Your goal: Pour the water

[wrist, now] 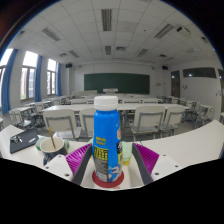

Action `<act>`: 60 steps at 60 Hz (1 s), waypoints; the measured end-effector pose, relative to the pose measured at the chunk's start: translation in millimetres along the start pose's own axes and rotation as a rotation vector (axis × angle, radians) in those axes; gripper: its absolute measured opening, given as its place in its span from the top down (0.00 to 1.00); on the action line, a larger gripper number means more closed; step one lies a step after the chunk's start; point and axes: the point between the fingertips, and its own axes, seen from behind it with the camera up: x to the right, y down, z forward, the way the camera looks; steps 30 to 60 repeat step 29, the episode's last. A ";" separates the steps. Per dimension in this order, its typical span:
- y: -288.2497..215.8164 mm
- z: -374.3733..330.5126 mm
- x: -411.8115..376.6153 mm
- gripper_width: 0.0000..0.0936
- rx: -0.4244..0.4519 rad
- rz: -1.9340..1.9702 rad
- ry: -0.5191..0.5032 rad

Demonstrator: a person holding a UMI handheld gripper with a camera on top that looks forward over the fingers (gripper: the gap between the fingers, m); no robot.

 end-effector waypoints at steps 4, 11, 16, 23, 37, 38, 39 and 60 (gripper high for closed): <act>-2.1 -34.0 -3.8 0.10 0.004 0.004 -0.037; -9.2 -114.3 -23.7 0.10 0.012 0.010 -0.089; -15.4 -173.9 -37.7 0.09 0.036 -0.001 -0.146; -6.4 -220.7 -59.7 0.09 0.057 0.014 -0.199; -2.3 -241.5 -70.1 0.09 0.082 0.041 -0.255; -2.3 -241.5 -70.1 0.09 0.082 0.041 -0.255; -2.3 -241.5 -70.1 0.09 0.082 0.041 -0.255; -2.3 -241.5 -70.1 0.09 0.082 0.041 -0.255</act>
